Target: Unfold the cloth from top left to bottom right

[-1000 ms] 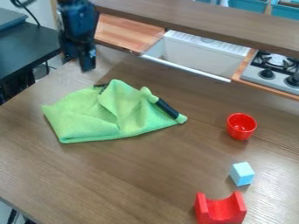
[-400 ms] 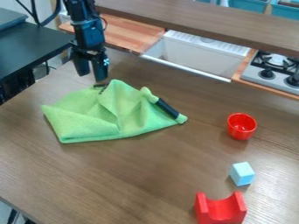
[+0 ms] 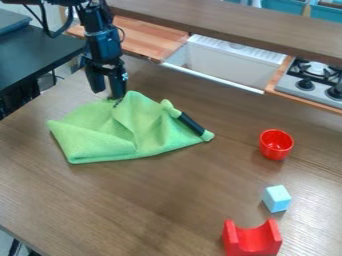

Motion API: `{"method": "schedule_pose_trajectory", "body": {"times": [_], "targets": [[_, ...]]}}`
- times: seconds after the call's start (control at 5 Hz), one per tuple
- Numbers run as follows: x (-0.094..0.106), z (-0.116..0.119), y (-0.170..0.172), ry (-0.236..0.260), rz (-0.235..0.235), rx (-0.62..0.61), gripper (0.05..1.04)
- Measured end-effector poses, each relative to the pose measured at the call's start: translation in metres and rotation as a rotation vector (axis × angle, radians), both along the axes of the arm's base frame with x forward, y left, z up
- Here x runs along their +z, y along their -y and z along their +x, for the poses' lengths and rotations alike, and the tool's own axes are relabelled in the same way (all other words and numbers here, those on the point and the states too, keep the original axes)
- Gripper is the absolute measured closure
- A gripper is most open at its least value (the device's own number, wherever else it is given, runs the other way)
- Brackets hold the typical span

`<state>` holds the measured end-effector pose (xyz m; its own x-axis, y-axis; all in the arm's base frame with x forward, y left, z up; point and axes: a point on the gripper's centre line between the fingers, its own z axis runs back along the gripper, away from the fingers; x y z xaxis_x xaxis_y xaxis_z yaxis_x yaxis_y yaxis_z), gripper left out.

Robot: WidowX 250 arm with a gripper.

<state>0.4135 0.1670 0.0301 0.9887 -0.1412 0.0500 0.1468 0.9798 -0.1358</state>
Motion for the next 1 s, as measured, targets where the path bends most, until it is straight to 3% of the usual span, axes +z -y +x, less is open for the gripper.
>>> {"method": "schedule_pose_trajectory", "body": {"times": [0.2, 0.6, 1.0], "targets": [[-0.008, -0.0014, 0.0026, -0.029, -0.021, -0.005, 0.083], [-0.0009, 0.0047, 0.0052, -0.048, -0.067, -0.023, 0.083], [-0.0087, 0.0078, 0.01, -0.056, -0.056, -0.04, 0.083]]}}
